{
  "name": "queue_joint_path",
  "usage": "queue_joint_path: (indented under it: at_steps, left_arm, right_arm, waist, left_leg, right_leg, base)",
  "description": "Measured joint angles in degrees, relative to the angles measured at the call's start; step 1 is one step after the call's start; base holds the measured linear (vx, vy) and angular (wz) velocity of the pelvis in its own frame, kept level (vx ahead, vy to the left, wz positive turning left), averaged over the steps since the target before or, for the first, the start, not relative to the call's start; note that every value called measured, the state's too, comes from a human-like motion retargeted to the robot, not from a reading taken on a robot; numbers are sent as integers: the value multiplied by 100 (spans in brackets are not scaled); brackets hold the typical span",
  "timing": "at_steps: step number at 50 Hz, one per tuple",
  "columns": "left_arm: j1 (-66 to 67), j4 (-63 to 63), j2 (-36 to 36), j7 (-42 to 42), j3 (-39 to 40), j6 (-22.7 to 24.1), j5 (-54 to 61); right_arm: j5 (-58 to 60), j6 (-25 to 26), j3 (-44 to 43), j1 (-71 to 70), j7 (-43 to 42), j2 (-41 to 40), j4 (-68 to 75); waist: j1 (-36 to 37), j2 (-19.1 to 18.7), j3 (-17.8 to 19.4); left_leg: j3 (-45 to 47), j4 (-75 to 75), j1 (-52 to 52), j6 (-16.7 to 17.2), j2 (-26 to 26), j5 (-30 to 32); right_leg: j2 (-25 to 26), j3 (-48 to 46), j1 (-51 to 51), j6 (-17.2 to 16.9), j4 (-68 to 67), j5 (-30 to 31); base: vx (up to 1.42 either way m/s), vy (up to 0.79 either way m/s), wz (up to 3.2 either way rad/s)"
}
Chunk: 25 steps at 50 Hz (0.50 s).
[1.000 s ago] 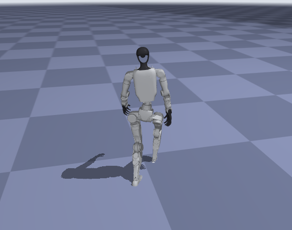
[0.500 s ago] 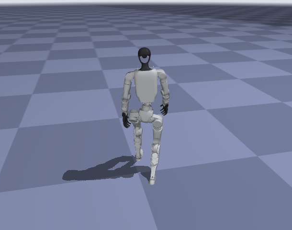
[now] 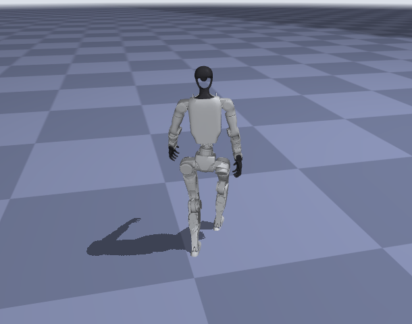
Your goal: Walk
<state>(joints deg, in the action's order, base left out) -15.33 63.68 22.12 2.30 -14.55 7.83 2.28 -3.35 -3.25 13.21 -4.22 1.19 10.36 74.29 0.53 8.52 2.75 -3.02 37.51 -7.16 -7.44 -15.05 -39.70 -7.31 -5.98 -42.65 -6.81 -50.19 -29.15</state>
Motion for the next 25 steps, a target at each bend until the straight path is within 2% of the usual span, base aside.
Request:
queue_joint_path:
  at_steps: [2,5,8,10,12,14,15,16,20,22,25]
  left_arm:
    - [-81,-54,16,-11,-17,49,-5]
    - [-21,-111,-34,-10,-3,68,-4]
    - [232,-66,-164,-62,34,21,37]
    - [471,20,-305,-177,68,-28,51]
    - [687,117,-442,-337,26,-79,-35]
    - [830,192,-558,-507,-44,-146,-147]
    - [881,225,-608,-584,-91,-177,-201]
    - [921,248,-639,-639,-141,-194,-247]
    - [1073,322,-725,-770,-252,-215,-366]
    - [1166,358,-765,-773,-249,-196,-360]
    - [1305,429,-833,-734,-239,-169,-342]
  right_arm:
    - [-6,13,-41,66,15,-9,80]
    - [30,43,-76,187,17,-29,164]
    - [39,54,-103,241,-37,-1,219]
    - [-13,46,-63,223,-84,97,213]
    - [-89,23,-30,190,-106,186,110]
    - [-129,-13,-12,133,-130,289,-30]
    - [-137,-30,-1,95,-146,340,-97]
    - [-145,-45,12,52,-168,372,-152]
    - [-195,-95,68,-119,-230,423,-347]
    - [-226,-116,90,-194,-252,402,-439]
    - [-269,-163,120,-293,-295,341,-566]
  waist:
    - [85,-170,-108]
    - [147,-281,-189]
    - [170,-519,-222]
    - [166,-910,-108]
    - [209,-1226,-43]
    - [264,-1389,-16]
    - [295,-1427,-8]
    - [336,-1419,0]
    - [526,-1289,54]
    - [611,-1199,113]
    - [690,-1066,213]
  left_leg:
    - [-73,152,38,96,165,-159]
    - [-211,762,112,184,195,-400]
    - [-325,1624,232,427,381,-278]
    - [-406,2509,269,852,740,259]
    - [-422,3636,-86,1378,1016,1327]
    - [-325,4603,-645,1631,1233,2214]
    - [-244,5023,-962,1636,1348,2470]
    - [-147,5338,-1296,1516,1477,2449]
    - [205,5872,-2511,997,1875,1848]
    - [348,5592,-2958,852,1946,1535]
    - [517,4706,-3435,808,1950,1234]
  right_leg:
    - [354,-3,25,-96,838,164]
    - [537,65,-85,-30,474,306]
    - [790,58,49,249,-255,437]
    - [1147,-107,439,516,-428,379]
    - [1477,-194,706,797,-487,206]
    - [1643,-206,960,998,-458,18]
    - [1684,-198,1093,1067,-422,-70]
    - [1691,-178,1235,1099,-373,-150]
    - [1628,-67,1878,1127,-119,-481]
    - [1554,10,2217,1107,-36,-688]
    - [1402,131,2709,1089,25,-1044]
  base:
    - [63,-5,-3]
    - [63,-4,8]
    - [64,-4,5]
    - [58,-3,-12]
    - [52,0,-17]
    - [52,1,-2]
    - [52,0,14]
    - [53,-2,20]
    - [55,-5,22]
    - [59,-4,11]
    - [61,-1,4]
